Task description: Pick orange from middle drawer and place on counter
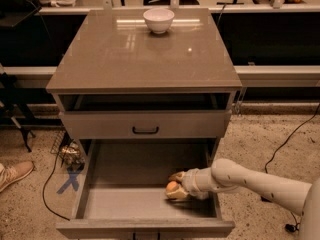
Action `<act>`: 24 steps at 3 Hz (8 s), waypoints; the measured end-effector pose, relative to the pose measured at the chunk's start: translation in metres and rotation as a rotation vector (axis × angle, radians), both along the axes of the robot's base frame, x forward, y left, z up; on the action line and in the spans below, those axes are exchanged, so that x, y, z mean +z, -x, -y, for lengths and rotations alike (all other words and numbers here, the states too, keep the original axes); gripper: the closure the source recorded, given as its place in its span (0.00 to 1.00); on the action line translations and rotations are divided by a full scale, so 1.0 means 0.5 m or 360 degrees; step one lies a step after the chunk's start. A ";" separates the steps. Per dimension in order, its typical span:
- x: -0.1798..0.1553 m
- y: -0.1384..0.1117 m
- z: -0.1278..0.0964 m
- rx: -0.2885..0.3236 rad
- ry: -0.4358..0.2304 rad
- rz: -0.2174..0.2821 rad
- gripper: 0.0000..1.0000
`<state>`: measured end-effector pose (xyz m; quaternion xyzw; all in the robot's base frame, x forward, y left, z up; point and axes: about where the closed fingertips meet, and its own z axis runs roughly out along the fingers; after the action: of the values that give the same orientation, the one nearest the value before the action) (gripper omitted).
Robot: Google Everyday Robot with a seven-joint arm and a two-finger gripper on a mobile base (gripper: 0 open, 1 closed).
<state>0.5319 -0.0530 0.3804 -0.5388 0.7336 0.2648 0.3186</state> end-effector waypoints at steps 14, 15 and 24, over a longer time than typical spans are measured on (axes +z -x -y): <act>1.118 -0.155 0.194 -0.0220 -0.0781 0.0928 1.00; 1.118 -0.155 0.193 -0.0220 -0.0781 0.0929 1.00; 0.965 -0.544 -0.008 -0.0551 -0.0535 0.0593 0.04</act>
Offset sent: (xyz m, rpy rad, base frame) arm -0.0250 -0.0578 0.1005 0.1297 -0.1416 -0.0069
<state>0.8040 -0.0492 0.8626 -0.3848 0.6894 0.2209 0.5726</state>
